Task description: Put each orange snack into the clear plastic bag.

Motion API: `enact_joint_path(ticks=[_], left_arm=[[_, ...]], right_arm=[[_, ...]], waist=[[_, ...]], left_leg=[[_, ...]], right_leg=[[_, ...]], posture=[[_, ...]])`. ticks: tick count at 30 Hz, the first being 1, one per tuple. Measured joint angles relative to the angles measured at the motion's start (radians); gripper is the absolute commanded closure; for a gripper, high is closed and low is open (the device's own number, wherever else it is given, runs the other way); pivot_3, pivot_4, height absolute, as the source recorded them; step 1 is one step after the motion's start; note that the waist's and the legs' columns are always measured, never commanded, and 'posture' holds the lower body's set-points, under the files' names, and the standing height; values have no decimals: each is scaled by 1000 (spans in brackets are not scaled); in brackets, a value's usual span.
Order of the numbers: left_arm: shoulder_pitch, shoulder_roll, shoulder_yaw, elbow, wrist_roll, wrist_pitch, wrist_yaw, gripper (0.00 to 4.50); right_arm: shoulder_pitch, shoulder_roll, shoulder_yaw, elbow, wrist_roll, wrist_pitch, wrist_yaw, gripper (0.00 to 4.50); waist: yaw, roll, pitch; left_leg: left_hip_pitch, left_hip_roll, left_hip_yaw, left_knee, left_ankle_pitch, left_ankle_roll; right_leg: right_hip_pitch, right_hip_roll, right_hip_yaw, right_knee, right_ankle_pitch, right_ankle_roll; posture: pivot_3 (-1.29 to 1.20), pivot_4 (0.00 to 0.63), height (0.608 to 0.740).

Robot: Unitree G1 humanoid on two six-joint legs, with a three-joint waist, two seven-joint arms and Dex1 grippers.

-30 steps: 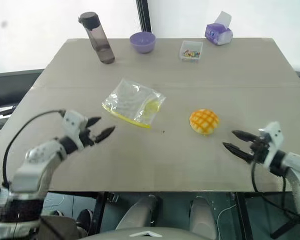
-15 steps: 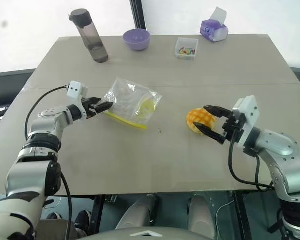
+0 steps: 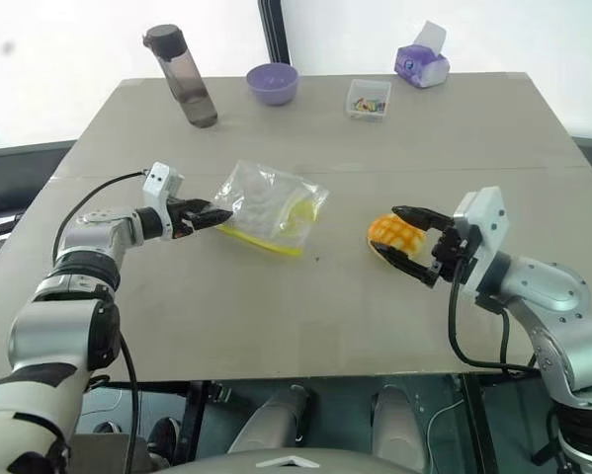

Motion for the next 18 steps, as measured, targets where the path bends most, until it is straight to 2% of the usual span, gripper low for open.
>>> enact_joint_path(ticks=[2,5,6,12,15,18], left_arm=[[37,3,0,-53,-4,44,-38,2827],[131,5,4,-210,-43,157,-86,4369],[185,8,7,-301,-66,218,-96,4491],[558,-19,92,-929,-293,614,-43,4491],[678,-91,155,-1136,-428,817,49,4491],[717,-175,261,-1248,-545,952,156,4491]], right_arm=[[0,-10,-1,0,5,7,3,1461],[-1,-26,0,3,6,7,12,1461],[-2,-26,2,4,5,6,16,1461],[-1,-26,10,8,3,6,25,1461],[-8,-25,29,12,-2,6,27,1461],[-13,-18,93,14,-37,-3,28,1461]], waist=[[0,1,-2],[-2,3,-3],[-3,4,-4],[-11,3,-4],[-9,2,-3],[-2,-1,-1]], left_leg=[[1,0,0,0,0,0],[4,1,2,-1,-1,1],[5,1,2,-2,-1,1],[7,4,2,-6,-1,1],[7,4,2,-6,-1,1],[7,6,2,-6,-1,1]], right_leg=[[1,0,0,0,0,0],[2,0,2,1,0,0],[3,0,3,0,0,0],[1,0,11,0,0,0],[0,0,11,1,0,0],[0,2,11,1,0,0]], posture=[[0,150,740],[0,150,740],[0,150,740],[0,150,740],[0,150,740],[0,150,740]])
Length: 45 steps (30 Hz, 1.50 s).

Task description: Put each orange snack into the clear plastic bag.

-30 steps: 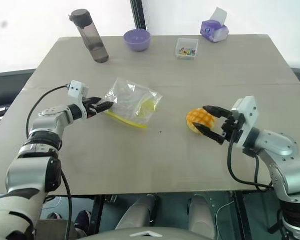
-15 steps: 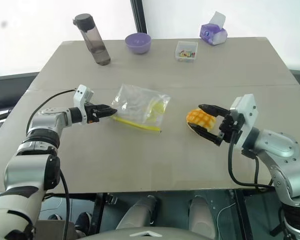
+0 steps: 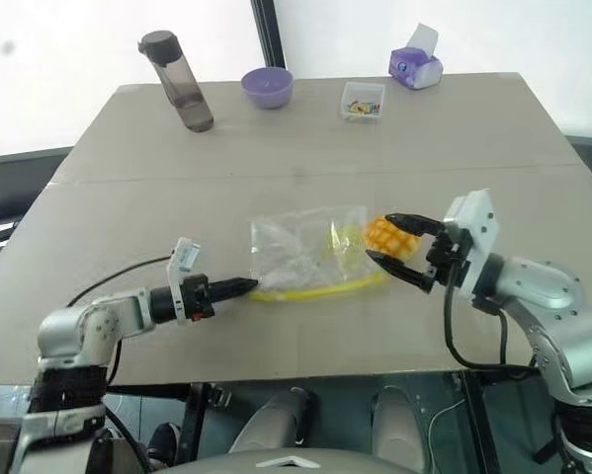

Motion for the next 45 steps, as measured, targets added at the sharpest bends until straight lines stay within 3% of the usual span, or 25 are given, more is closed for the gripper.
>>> enact_joint_path(ticks=[7,10,16,19,24,25,26,28,32,36,40,43,45], left_arm=[[-13,-226,299,-147,-280,203,298,4491],[-23,-282,361,-172,-378,235,402,4491],[2,-353,366,-215,-552,245,569,4491],[35,-352,343,-215,-619,222,647,4491],[67,-308,295,-212,-722,166,718,4500],[79,-290,284,-208,-739,150,729,4500],[83,-284,279,-207,-744,144,733,4500],[97,-249,251,-205,-756,121,733,4500],[114,-186,170,-233,-651,-2,662,4500],[98,-187,154,-235,-544,-175,633,3423],[29,-104,106,-260,-376,-315,644,1640],[-50,-71,59,-309,-252,-433,646,1640],[-69,34,-49,-325,-34,-570,637,1640]], right_arm=[[-6,-9,161,19,-158,-74,31,1461],[-6,-16,189,20,-202,-104,42,1461],[-25,-21,357,118,-477,-219,1,1461],[-65,36,393,224,-633,-240,-102,1461],[-111,126,377,268,-719,-222,-224,2838],[-111,133,375,271,-721,-222,-230,3439],[-110,135,375,273,-721,-222,-234,3569],[-107,145,364,275,-717,-221,-238,4462],[-114,189,334,272,-689,-193,-242,4462],[-144,238,324,261,-671,-146,-251,4500],[-242,326,310,261,-659,-38,-267,4500],[-308,363,315,260,-645,15,-263,4500],[-357,367,322,272,-634,76,-243,4500]], waist=[[9,-4,2],[10,-7,3],[8,-8,3],[7,-10,4],[12,-10,4],[12,-10,4],[12,-10,4],[12,-10,4],[11,-10,4],[9,-10,4],[8,-10,5],[11,-10,5],[9,-10,5]], left_leg=[[-1,-1,2,0,0,-2],[-1,-1,3,0,0,-2],[-1,-2,8,0,1,-4],[-1,-1,9,0,2,-6],[-1,-1,9,0,2,-6],[-1,-1,9,0,2,-6],[-1,-1,9,0,1,-6],[-1,-1,10,0,1,-6],[0,-1,11,-1,1,-6],[0,0,11,-2,1,-6],[-1,0,11,-3,2,-7],[-1,-1,11,-4,2,-7],[-1,-1,12,-6,2,-7]], right_leg=[[0,-1,1,-2,0,0],[0,0,1,-3,0,0],[0,0,2,-2,0,0],[-1,1,3,-2,0,0],[-2,1,4,-3,0,-1],[-2,1,4,-3,0,-1],[-2,1,4,-3,0,-1],[-2,1,4,-3,0,-1],[-2,2,5,-3,0,-1],[-3,2,5,-4,0,-1],[-4,3,5,-4,1,-2],[-4,2,5,-6,1,-2],[-4,2,6,-7,1,-2]], posture=[[0,150,740],[0,150,740],[0,150,740],[0,150,740],[0,150,740],[0,150,740],[0,150,740],[0,150,740],[0,150,740],[0,150,740],[0,150,740],[0,150,740],[0,150,740]])
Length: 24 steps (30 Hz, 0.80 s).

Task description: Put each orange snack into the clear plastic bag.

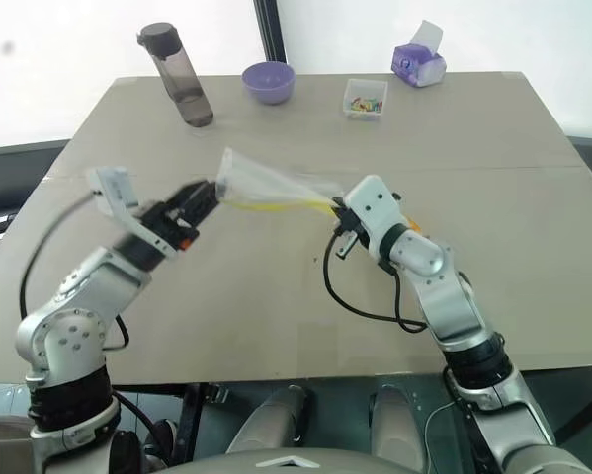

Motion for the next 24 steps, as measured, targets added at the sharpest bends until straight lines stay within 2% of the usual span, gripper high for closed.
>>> enact_joint_path(ticks=[2,4,5,8,10,12,16,24], left_arm=[[-2,113,-125,9,242,-168,-30,1640],[-7,181,-218,30,421,-317,-60,1640],[-17,223,-284,56,556,-444,-76,1640],[-31,248,-331,128,757,-656,-69,1640],[-31,264,-332,158,813,-711,-56,1640],[-32,318,-345,205,952,-845,-31,1640],[-29,381,-369,247,1128,-1028,-9,1640],[-6,416,-369,366,1290,-1171,22,1640]], right_arm=[[-53,-3,1,37,19,62,33,4500],[-96,-7,-1,68,58,128,78,4500],[-137,-17,-1,99,91,181,121,4500],[-222,-30,-10,179,139,241,177,4500],[-237,-35,-15,202,153,247,191,4500],[-290,-35,-14,286,175,249,220,4500],[-354,-38,-14,356,190,239,239,4500],[-355,-38,-12,384,199,216,244,4500]], waist=[[-2,0,0],[-2,1,0],[-2,1,0],[-5,1,0],[-7,1,0],[-13,1,1],[-18,1,1],[-31,1,1]], left_leg=[[0,0,1,-2,0,0],[-1,1,2,-4,0,0],[-4,1,2,-4,0,0],[-14,1,2,-4,0,0],[-16,1,2,-4,0,0],[-16,1,4,-4,0,0],[-16,1,4,-3,0,0],[-16,1,3,-2,0,0]], right_leg=[[-1,0,1,-1,0,-1],[-4,0,2,-1,0,-1],[-7,0,2,-1,1,-1],[-18,0,2,1,1,-2],[-21,0,2,2,1,-2],[-21,0,4,2,1,-1],[-21,0,3,4,1,-1],[-22,0,4,7,1,-1]], posture=[[0,150,740],[0,150,740],[0,150,740],[0,150,740],[0,150,740],[0,150,740],[0,150,740],[0,150,740]])
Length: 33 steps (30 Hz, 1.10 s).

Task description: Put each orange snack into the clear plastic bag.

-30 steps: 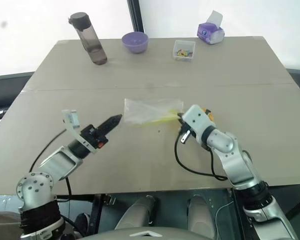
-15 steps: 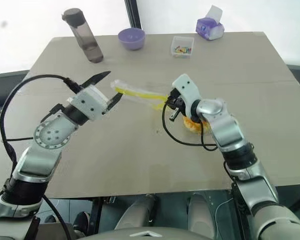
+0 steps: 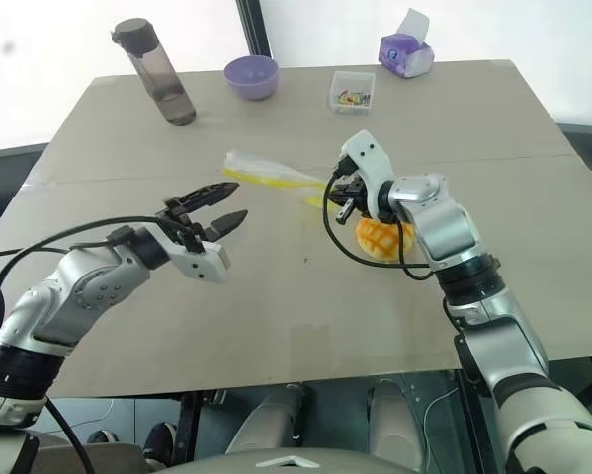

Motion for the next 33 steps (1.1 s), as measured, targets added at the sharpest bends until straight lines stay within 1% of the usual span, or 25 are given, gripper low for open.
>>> enact_joint_path(ticks=[3,7,9,19,25,33], left_arm=[[-38,3,1,27,66,-31,45,1640],[-115,-3,1,67,162,-83,166,1640],[-128,-9,0,75,203,-110,227,1640],[-154,-39,-21,108,281,-128,308,1640],[-190,-52,-35,111,305,-131,341,1640],[-181,-52,-31,105,320,-117,359,1640]], right_arm=[[0,1,1,-2,5,0,4,4500],[0,5,5,-28,13,7,8,4500],[0,6,6,-37,17,11,8,4500],[0,7,7,-59,28,31,-4,4500],[0,7,12,-61,33,31,-5,4500],[0,8,28,-61,34,30,-8,4500]], waist=[[0,0,0],[-1,0,0],[-2,0,0],[-2,0,0],[-3,0,0],[-3,0,0]], left_leg=[[0,0,0,1,0,0],[0,0,0,1,0,0],[0,0,0,1,0,0],[0,0,0,2,0,-1],[0,0,0,2,0,-1],[0,0,0,3,1,-1]], right_leg=[[0,0,0,1,0,0],[0,0,0,2,0,0],[0,0,0,2,0,0],[-1,0,0,3,0,0],[-1,0,0,3,0,0],[-1,0,0,4,0,0]], posture=[[0,150,740],[0,150,740],[0,150,740],[0,150,740],[0,150,740],[0,150,740]])
